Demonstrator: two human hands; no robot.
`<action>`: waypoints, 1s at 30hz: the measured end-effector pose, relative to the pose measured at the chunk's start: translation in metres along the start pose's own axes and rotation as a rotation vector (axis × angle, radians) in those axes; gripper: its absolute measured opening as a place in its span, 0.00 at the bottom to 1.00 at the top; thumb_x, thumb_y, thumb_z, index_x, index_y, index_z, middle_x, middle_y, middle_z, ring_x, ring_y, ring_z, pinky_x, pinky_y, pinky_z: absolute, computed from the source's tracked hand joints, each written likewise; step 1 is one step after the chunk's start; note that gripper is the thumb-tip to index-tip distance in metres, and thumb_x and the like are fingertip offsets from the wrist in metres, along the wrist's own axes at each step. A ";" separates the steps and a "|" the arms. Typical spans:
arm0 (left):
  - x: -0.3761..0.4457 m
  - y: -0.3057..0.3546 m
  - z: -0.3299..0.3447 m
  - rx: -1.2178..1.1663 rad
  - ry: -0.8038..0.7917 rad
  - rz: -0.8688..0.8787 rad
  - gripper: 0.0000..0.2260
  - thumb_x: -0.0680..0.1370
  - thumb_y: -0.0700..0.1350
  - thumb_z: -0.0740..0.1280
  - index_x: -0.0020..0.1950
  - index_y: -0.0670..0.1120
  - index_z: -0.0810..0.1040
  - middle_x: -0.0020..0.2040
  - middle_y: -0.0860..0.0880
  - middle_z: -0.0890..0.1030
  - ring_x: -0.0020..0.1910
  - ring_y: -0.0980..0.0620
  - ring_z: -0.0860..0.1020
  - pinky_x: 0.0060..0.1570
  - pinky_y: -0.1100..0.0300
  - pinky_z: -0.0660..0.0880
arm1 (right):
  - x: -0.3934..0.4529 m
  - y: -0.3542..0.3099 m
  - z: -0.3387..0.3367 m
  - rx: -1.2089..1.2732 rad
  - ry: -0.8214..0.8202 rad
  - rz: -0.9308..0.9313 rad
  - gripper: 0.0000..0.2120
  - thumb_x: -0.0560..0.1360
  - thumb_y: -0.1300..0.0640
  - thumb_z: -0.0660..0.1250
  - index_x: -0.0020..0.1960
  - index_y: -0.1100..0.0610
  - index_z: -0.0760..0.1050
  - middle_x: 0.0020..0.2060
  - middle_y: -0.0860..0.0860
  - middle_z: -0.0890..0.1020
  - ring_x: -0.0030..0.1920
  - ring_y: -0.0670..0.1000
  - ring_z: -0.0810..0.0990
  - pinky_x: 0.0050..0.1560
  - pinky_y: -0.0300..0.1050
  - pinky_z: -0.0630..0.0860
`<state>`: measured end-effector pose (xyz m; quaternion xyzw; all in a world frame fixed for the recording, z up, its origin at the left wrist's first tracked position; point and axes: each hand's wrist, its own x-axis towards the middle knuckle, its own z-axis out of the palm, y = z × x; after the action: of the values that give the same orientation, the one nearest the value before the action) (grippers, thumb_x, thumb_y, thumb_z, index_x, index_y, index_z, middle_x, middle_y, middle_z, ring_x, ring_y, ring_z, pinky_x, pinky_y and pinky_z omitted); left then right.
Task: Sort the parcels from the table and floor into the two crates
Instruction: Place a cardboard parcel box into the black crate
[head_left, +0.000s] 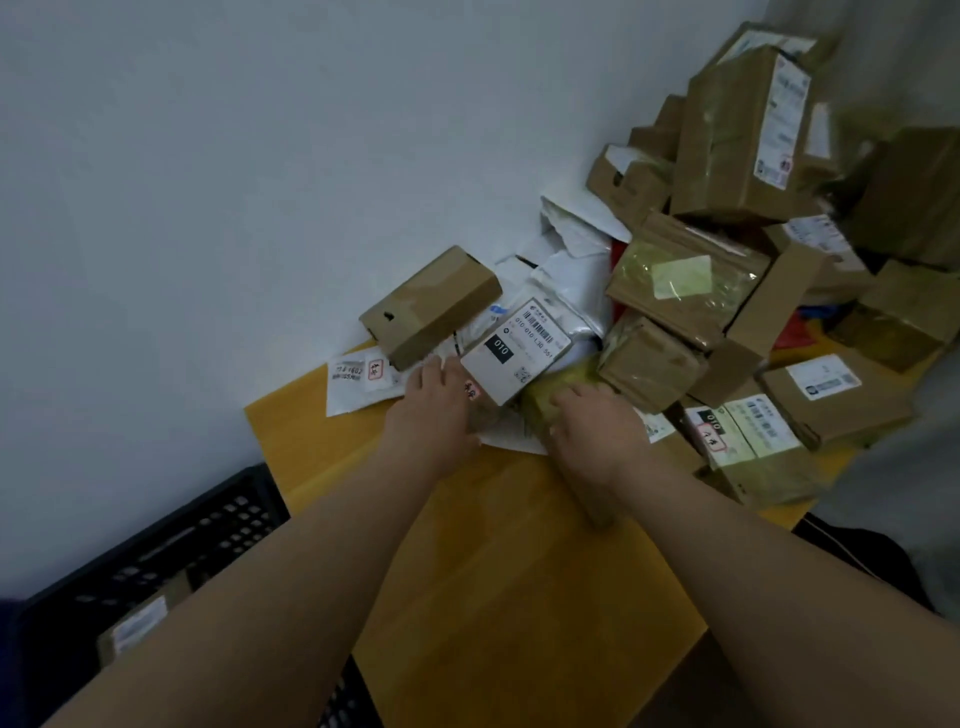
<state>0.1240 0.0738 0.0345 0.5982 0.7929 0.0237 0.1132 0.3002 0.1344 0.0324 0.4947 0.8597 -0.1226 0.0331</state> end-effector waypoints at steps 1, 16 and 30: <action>0.007 0.003 0.001 0.005 -0.001 -0.025 0.46 0.73 0.54 0.73 0.79 0.45 0.45 0.78 0.43 0.51 0.77 0.41 0.52 0.69 0.46 0.65 | 0.007 0.006 0.001 0.002 0.009 -0.017 0.15 0.79 0.55 0.59 0.65 0.54 0.71 0.62 0.53 0.73 0.62 0.55 0.69 0.59 0.47 0.68; 0.031 0.001 0.026 -0.153 0.143 -0.126 0.43 0.66 0.54 0.76 0.74 0.45 0.57 0.64 0.45 0.67 0.63 0.47 0.68 0.56 0.53 0.73 | 0.040 0.026 0.030 0.130 -0.011 -0.064 0.15 0.82 0.48 0.55 0.58 0.57 0.73 0.57 0.56 0.75 0.59 0.57 0.71 0.55 0.49 0.68; -0.036 -0.025 -0.074 -0.660 0.540 0.078 0.39 0.63 0.53 0.80 0.67 0.43 0.65 0.63 0.46 0.74 0.61 0.48 0.73 0.57 0.51 0.76 | 0.023 -0.088 -0.056 0.817 0.419 -0.164 0.20 0.83 0.48 0.53 0.73 0.51 0.66 0.62 0.51 0.79 0.61 0.54 0.77 0.58 0.47 0.73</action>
<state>0.0947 0.0400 0.1080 0.5317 0.7209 0.4361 0.0859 0.2167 0.1248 0.0977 0.4117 0.7655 -0.3508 -0.3484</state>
